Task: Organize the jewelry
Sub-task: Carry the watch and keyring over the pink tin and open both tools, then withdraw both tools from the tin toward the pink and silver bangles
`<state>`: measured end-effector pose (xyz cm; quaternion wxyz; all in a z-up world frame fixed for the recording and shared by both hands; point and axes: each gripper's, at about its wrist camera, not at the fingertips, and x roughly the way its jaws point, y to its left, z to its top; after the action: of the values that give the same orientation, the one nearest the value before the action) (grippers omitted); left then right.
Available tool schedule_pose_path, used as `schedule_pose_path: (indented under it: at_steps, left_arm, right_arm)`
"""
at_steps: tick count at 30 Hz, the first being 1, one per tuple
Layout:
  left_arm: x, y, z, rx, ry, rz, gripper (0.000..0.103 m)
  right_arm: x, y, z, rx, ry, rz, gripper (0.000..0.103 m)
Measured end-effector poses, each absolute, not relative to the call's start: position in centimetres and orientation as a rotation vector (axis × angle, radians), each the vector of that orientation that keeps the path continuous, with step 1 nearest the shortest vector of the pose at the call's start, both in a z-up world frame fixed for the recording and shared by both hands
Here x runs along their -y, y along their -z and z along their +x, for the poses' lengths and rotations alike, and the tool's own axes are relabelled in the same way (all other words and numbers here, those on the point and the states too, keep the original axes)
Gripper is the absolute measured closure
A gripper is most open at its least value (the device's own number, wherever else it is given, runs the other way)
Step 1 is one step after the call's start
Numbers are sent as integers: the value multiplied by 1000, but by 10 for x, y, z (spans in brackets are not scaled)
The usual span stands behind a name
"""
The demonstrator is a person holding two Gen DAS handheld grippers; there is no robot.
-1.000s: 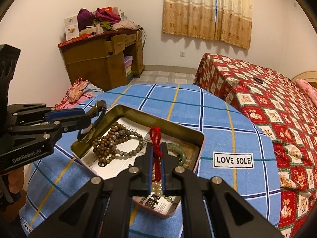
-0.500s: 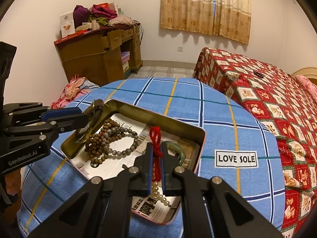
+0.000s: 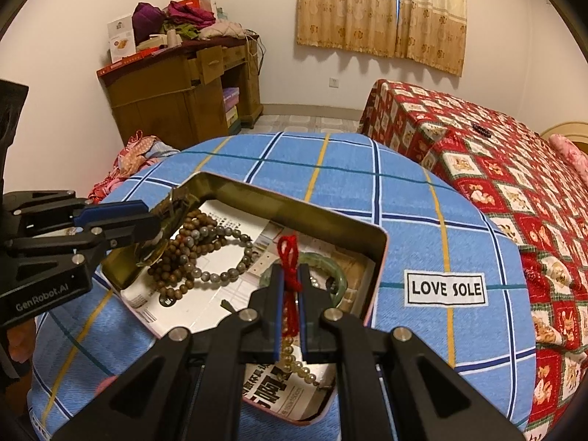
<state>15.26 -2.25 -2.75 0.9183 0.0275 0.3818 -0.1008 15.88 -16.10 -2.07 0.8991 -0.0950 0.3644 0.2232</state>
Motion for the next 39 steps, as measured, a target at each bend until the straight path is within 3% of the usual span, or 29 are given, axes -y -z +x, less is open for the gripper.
schedule_pose_path:
  at_steps: [6, 8, 10, 11, 16, 19, 39]
  left_arm:
    - [22, 27, 151, -761, 206, 46, 84]
    - [23, 25, 148, -750, 209, 50, 74]
    - [23, 23, 145, -732, 192, 55, 43]
    - [22, 21, 144, -718, 180, 54, 40]
    - [20, 19, 143, -722, 171, 55, 39]
    - [19, 21, 142, -730, 165, 52, 39]
    - [11, 48, 93, -791, 143, 33, 39]
  right_arm:
    - [161, 22, 159, -754, -466, -195, 90]
    - [161, 23, 159, -758, -467, -195, 85]
    - [162, 24, 158, -762, -476, -194, 75]
    - [162, 25, 157, -759, -475, -198, 70]
    - [165, 25, 149, -748, -472, -216, 67]
    - [167, 25, 146, -746, -466, -217, 57]
    - [182, 27, 109, -753, -440, -192, 55]
